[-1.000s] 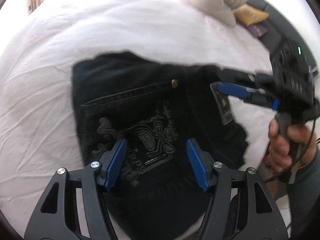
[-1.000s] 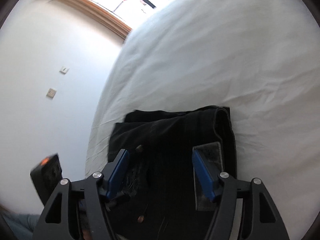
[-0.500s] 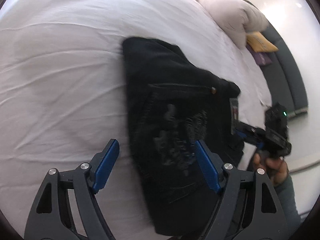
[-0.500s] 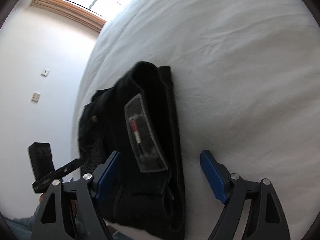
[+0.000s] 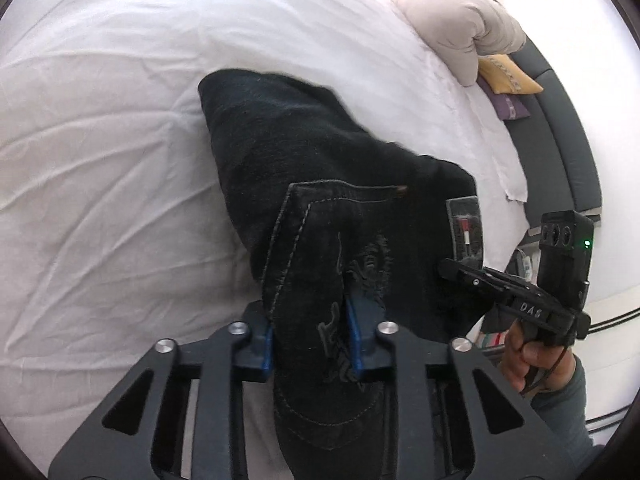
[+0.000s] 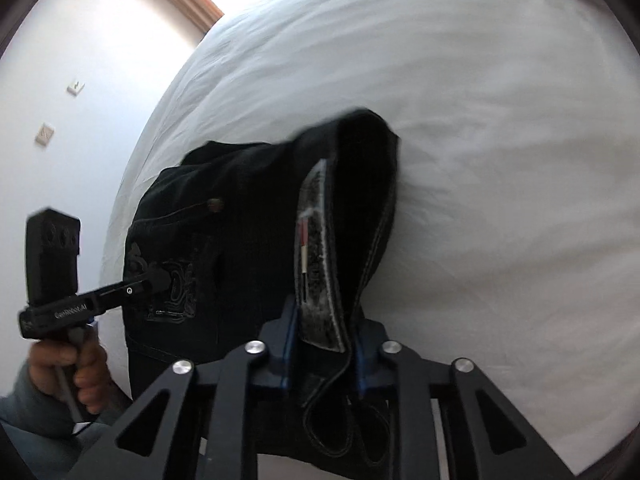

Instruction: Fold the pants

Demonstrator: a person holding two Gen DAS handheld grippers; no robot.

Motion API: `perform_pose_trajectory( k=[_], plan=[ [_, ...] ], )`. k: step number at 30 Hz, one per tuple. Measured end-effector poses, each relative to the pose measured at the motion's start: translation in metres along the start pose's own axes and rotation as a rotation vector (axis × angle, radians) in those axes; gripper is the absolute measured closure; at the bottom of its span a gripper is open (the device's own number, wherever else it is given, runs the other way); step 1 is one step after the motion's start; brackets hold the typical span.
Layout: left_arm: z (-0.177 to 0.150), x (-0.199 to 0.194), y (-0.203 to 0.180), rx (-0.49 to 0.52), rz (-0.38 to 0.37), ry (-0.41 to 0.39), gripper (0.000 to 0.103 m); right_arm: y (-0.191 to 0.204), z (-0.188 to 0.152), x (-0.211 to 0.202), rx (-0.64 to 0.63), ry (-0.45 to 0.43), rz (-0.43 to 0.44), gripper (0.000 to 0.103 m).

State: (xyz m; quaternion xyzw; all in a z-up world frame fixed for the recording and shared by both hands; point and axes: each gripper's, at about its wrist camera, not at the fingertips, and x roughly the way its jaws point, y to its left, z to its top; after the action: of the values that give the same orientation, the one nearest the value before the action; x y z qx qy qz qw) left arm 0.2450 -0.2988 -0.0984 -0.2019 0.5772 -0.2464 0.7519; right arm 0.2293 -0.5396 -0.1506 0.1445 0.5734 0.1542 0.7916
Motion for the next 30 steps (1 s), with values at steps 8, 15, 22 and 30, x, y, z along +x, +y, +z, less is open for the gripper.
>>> perform_pose_trajectory(
  k=[8,15,22,30],
  plan=[
    [0.03,-0.074,-0.016,0.103,0.016,-0.153,0.086,0.063,0.035,-0.041,-0.124,-0.125,0.033,0.084],
    [0.095,-0.1,0.026,0.1,0.105,-0.212,0.085,0.089,0.106,-0.023,-0.15,-0.171,0.069,0.084],
    [0.139,-0.07,0.068,0.107,0.221,-0.211,0.085,0.091,0.157,0.044,-0.147,-0.108,0.054,0.084],
    [0.146,-0.031,0.12,0.061,0.28,-0.198,0.054,0.05,0.151,0.095,0.004,-0.071,0.019,0.051]
  ],
)
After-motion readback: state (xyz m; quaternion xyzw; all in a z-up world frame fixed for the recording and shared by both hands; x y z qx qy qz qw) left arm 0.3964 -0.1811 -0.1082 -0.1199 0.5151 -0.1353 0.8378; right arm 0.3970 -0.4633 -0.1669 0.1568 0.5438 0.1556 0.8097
